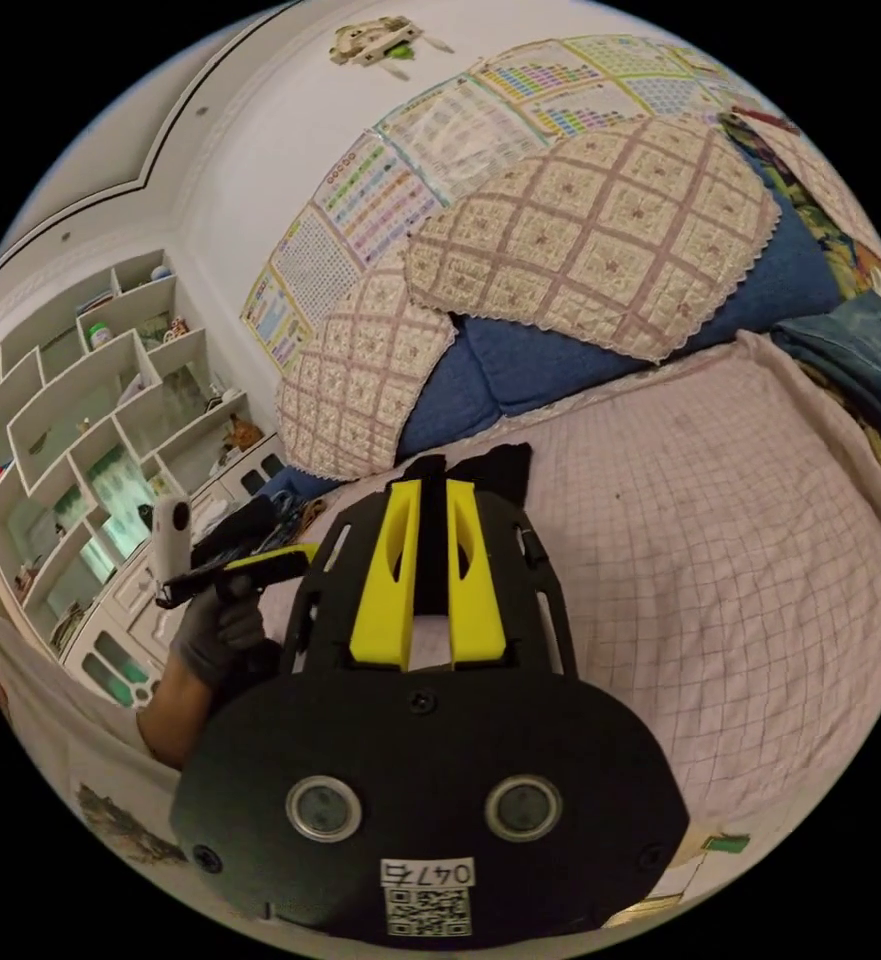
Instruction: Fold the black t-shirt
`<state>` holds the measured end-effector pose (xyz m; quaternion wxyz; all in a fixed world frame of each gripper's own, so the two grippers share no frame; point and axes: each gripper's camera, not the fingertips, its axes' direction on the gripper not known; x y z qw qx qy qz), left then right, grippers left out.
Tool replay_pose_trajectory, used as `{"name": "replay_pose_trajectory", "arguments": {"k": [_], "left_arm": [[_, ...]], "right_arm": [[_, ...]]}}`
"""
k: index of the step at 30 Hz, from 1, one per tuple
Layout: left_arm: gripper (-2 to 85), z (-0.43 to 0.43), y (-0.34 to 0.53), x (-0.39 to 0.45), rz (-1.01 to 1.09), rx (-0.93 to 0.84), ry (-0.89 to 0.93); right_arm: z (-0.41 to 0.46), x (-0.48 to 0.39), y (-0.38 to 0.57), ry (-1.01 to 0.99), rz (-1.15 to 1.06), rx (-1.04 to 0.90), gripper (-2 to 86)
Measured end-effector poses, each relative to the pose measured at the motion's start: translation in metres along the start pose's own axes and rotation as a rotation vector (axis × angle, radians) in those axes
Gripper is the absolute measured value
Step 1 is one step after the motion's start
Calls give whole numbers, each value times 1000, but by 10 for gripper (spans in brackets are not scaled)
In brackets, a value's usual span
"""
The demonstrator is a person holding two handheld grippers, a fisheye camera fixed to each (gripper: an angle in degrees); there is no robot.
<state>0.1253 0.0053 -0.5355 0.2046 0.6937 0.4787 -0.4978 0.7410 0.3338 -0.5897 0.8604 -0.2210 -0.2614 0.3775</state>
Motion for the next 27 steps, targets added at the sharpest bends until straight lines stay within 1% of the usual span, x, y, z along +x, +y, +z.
{"name": "replay_pose_trajectory", "arguments": {"k": [2,5,7,8,10,11,12,14,16,17,20,22,24,27], "left_arm": [[-3,-9,19,-8,-21,6,31],[17,-50,46,-30,-54,62,-40],[35,-85,58,-61,-107,70,-192],[41,-91,59,-69,-120,58,-233],[60,-97,59,-109,-177,-54,-360],[66,-95,59,-121,-197,-87,-372],[80,-86,58,-144,-221,-148,-358],[98,-68,57,-183,-261,-230,-213],[112,-47,59,-234,-337,-302,13],[111,-44,60,-245,-350,-300,46],[94,-29,64,-291,-421,-318,128],[86,-5,68,-310,-443,-388,194],[71,3,70,-317,-447,-408,190],[18,-2,66,-315,-387,-367,154]], "right_arm": [[11,-9,5,11,-63,-34,54],[29,-33,18,61,-226,-88,72],[41,-50,29,95,-331,-114,76],[49,-60,36,118,-389,-131,79],[61,-73,46,140,-455,-147,81],[69,-80,52,144,-480,-152,79],[77,-85,56,146,-485,-152,74],[87,-89,62,137,-486,-148,64],[98,-91,67,124,-482,-164,59],[106,-91,70,117,-479,-179,56],[120,-94,79,121,-485,-197,53],[127,-96,84,125,-494,-203,50],[136,-98,89,134,-503,-212,47],[145,-96,95,131,-494,-240,40]]}}
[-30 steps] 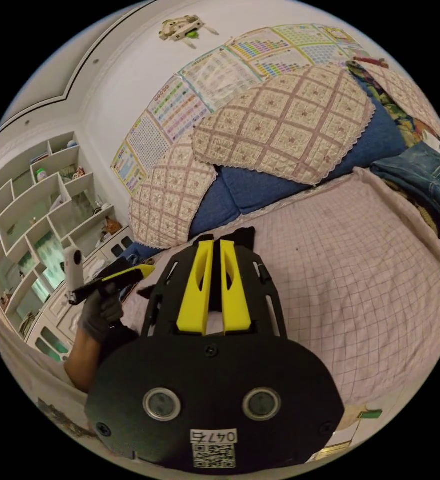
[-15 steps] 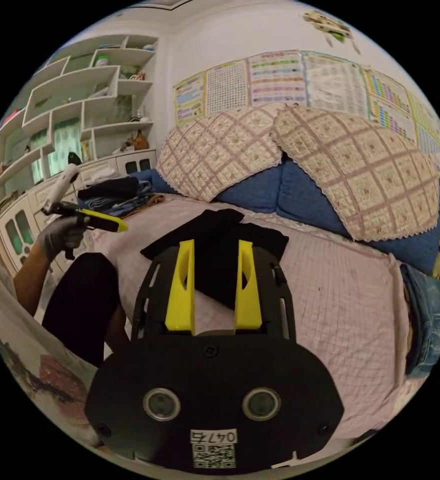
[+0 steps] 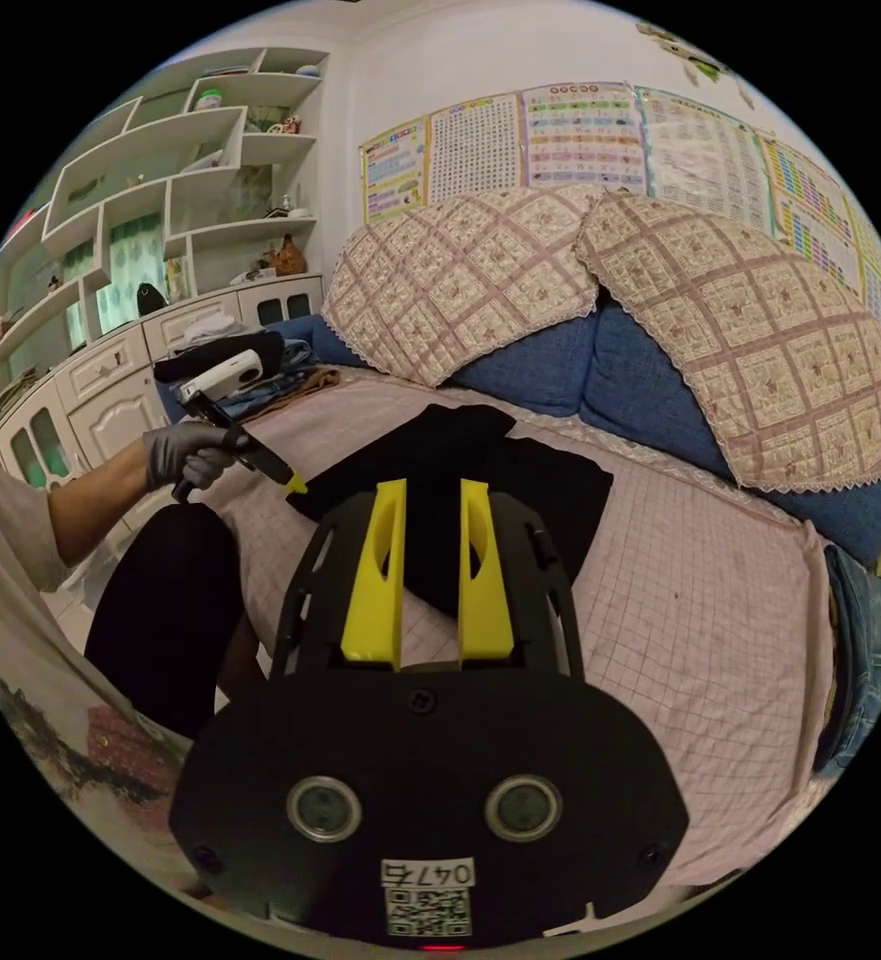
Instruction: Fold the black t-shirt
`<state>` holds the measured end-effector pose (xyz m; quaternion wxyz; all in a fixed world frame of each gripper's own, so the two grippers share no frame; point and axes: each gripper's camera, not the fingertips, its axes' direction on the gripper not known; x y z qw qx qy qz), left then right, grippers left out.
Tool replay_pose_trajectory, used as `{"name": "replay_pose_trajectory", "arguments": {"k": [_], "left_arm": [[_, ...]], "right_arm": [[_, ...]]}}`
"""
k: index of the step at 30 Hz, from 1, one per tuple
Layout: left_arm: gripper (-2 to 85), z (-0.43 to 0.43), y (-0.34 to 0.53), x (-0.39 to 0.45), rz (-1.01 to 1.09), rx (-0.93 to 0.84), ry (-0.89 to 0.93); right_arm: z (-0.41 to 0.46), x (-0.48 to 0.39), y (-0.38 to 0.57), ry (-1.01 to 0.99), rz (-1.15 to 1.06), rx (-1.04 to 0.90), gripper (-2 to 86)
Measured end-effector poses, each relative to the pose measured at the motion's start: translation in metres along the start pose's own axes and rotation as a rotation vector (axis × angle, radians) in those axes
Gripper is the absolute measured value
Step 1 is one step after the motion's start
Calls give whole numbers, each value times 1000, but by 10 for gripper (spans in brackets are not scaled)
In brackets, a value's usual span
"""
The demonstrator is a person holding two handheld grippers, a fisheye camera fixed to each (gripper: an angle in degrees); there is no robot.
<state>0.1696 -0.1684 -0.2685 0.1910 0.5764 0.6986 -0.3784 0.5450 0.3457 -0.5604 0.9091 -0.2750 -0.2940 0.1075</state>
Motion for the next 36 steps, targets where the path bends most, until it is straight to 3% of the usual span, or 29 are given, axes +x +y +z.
{"name": "replay_pose_trajectory", "arguments": {"k": [5,8,9,10,12,16,21,28,36], "left_arm": [[-6,-51,-10,36,174,127,-112],[-8,-108,2,76,264,279,-376],[-8,-120,13,89,264,302,-540],[-7,-121,24,93,236,278,-681],[-6,-107,36,76,174,187,-757],[-7,-56,56,-14,-68,-5,-485],[-7,-65,86,-8,-108,140,-408],[58,-81,120,47,-112,220,-631],[4,-29,140,175,166,311,-657]], "right_arm": [[8,0,4,-31,22,1,33],[10,-1,6,-39,24,8,31],[12,-3,6,-42,21,1,31],[13,-3,6,-44,18,-3,32],[19,-7,5,-55,5,-32,33],[30,-17,0,-63,-54,-97,37],[51,-44,-7,13,-205,-215,38],[73,-65,-28,-54,-306,-293,44],[87,-67,-55,104,-362,-382,9]]}}
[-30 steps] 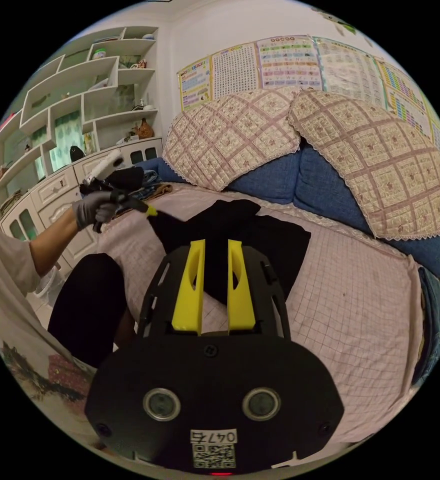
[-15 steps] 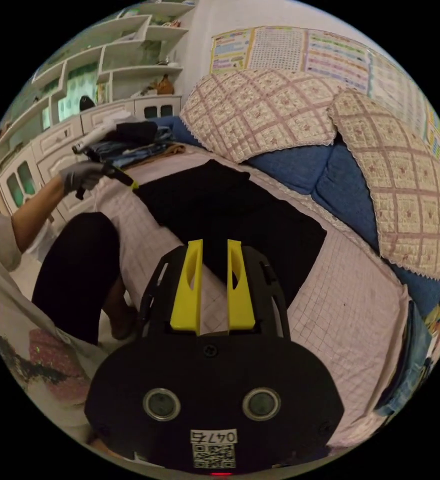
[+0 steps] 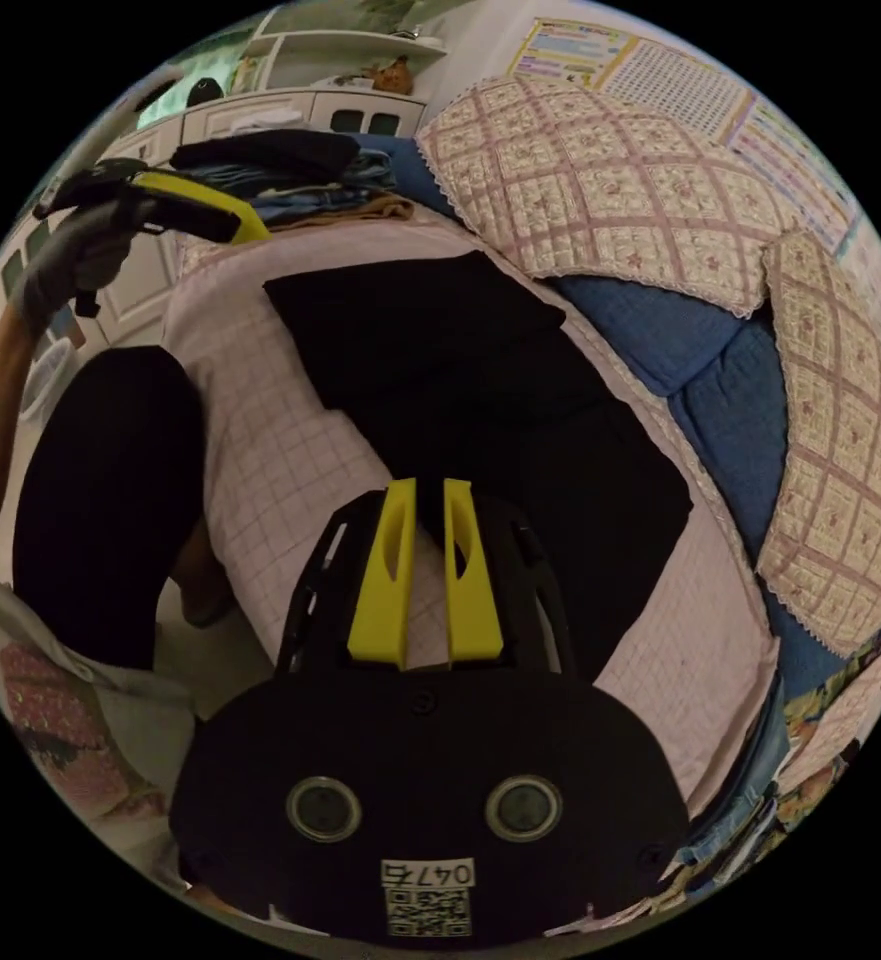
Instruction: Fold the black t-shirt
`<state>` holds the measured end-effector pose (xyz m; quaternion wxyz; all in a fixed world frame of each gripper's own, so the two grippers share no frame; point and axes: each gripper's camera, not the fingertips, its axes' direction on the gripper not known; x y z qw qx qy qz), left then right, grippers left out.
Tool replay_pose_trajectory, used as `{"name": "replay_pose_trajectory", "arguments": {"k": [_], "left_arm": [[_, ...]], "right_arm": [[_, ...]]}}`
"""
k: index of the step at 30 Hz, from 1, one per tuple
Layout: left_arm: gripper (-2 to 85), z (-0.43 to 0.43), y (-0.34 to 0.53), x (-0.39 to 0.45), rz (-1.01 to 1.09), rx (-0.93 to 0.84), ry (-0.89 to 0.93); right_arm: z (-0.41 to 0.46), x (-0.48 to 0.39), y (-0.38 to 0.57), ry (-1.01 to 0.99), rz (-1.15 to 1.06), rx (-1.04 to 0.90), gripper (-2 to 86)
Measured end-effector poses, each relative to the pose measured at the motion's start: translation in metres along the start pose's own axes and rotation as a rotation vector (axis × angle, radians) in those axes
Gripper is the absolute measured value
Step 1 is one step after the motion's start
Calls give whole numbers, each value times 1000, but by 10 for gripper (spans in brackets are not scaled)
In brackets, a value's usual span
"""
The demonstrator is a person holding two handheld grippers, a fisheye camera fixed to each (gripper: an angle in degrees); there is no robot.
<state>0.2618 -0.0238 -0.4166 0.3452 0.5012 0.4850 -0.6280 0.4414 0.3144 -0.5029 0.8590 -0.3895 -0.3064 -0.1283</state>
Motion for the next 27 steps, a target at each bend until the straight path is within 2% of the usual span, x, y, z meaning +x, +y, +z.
{"name": "replay_pose_trajectory", "arguments": {"k": [4,7,9,12,17,21,25,27], "left_arm": [[-8,21,-14,62,96,-73,-65],[-9,23,-20,92,129,-81,-107],[-9,23,-22,104,122,-67,-98],[-10,25,-22,124,138,-75,-132],[-9,36,-20,156,212,-112,-236],[-7,34,-20,173,230,-116,-296],[1,21,-19,175,249,-100,-274],[11,11,-18,175,263,-70,-244]], "right_arm": [[-39,52,-6,-3,97,52,-2],[-93,143,16,55,317,173,-6],[-138,222,67,60,559,296,-7],[-174,291,158,60,852,368,-9],[-154,317,281,-135,1123,298,-10],[-136,298,318,-210,1230,260,-10],[-152,295,316,-178,1226,287,-7],[-173,297,314,-46,1271,259,19]]}}
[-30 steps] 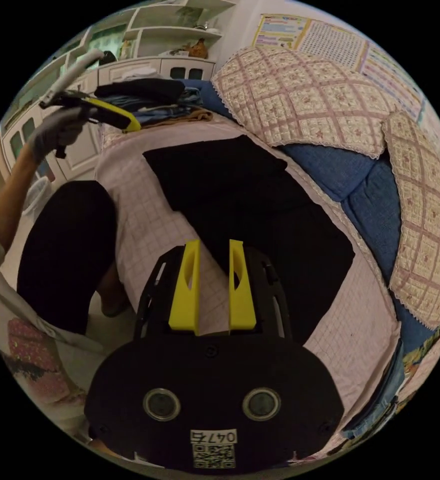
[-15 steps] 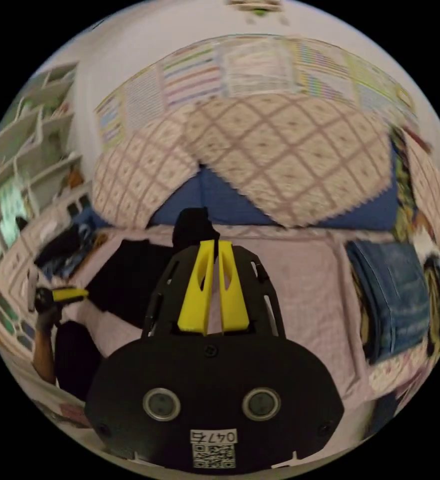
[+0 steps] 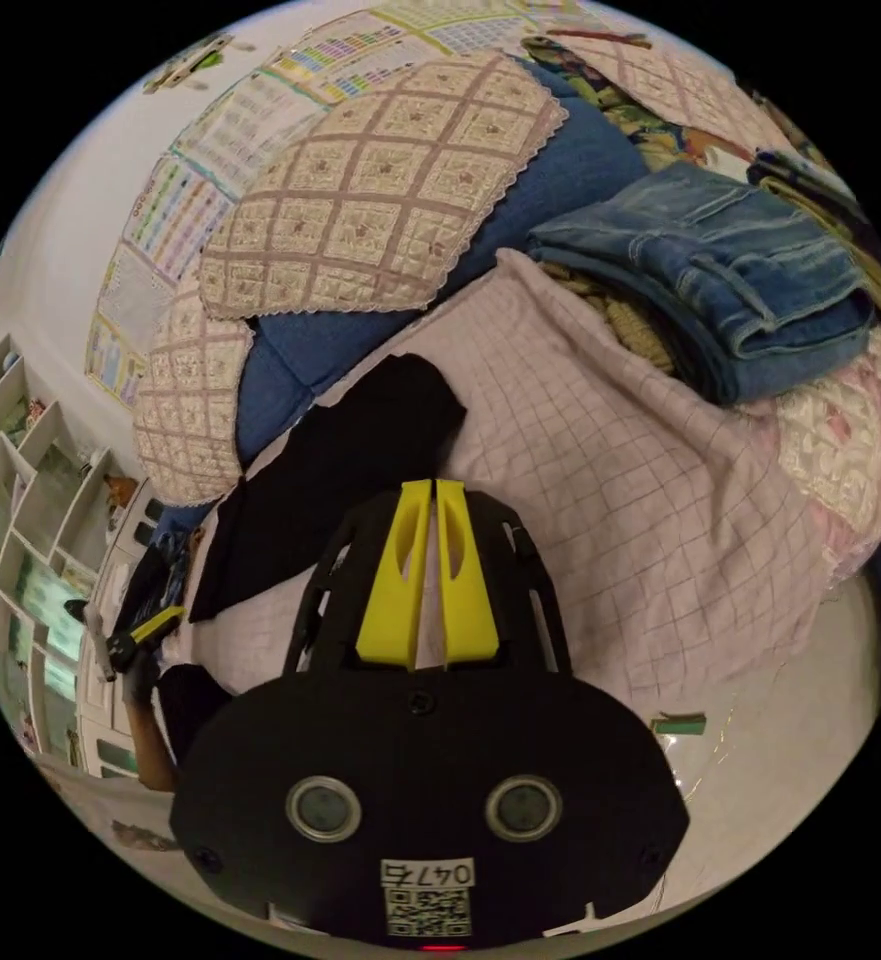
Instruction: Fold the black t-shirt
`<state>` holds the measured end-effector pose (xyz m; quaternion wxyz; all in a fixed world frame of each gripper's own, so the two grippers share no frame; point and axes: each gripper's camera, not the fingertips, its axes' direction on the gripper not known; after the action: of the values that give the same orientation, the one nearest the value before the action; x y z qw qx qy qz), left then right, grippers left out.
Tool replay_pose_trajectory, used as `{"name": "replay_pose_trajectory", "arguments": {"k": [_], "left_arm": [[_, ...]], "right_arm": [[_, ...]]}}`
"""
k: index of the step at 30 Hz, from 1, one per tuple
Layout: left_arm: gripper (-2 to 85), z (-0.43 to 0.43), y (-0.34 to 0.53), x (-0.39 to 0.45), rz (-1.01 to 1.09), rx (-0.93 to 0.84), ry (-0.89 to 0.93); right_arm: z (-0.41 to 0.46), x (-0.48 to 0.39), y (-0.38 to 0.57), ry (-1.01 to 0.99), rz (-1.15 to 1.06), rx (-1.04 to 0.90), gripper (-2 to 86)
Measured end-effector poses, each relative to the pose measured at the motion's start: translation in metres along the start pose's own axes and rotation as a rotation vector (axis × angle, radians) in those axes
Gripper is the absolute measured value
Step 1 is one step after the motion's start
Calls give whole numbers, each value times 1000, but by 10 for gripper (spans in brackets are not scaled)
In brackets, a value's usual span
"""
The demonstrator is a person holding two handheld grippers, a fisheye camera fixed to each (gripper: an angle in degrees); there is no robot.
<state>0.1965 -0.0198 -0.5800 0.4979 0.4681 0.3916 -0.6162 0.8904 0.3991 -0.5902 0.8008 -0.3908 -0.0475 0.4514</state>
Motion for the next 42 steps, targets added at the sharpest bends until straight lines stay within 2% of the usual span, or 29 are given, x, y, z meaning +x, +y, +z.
{"name": "replay_pose_trajectory", "arguments": {"k": [1,3,6,8,12,14,17,18,20,23,29,33,37,40,42], "left_arm": [[23,-7,0,0,24,36,43],[54,-18,-2,4,76,88,128],[80,-24,-18,21,185,86,184],[94,-20,-30,35,268,40,153],[107,3,-48,51,428,-56,130],[106,12,-51,53,465,-76,97],[98,19,-50,53,505,-93,71],[92,21,-48,50,506,-87,67],[76,24,-44,42,488,-82,53],[29,22,-36,11,414,-48,32],[5,21,-14,-123,108,54,371],[-2,31,35,-257,-294,165,461],[-5,31,135,-375,-755,239,362],[-3,34,193,-415,-874,161,185],[1,45,214,-428,-892,72,184]], "right_arm": [[-7,-2,0,34,5,28,32],[-46,-19,10,66,21,209,55],[-96,-76,29,-52,-97,457,35],[-110,-119,35,-125,-195,525,17],[-96,-190,45,-300,-355,485,-3],[-75,-204,54,-307,-384,436,-6],[-30,-215,77,-165,-429,315,-11],[-21,-213,74,-171,-355,229,-12],[-26,-217,73,-255,-413,238,-13],[-32,-227,77,-161,-454,295,-13],[-25,-226,78,-263,-392,216,-12],[-19,-234,78,-274,-396,167,-13],[-17,-241,81,-282,-404,148,-13],[-18,-245,82,-294,-394,154,-13],[-17,-251,83,-297,-400,152,-13]]}}
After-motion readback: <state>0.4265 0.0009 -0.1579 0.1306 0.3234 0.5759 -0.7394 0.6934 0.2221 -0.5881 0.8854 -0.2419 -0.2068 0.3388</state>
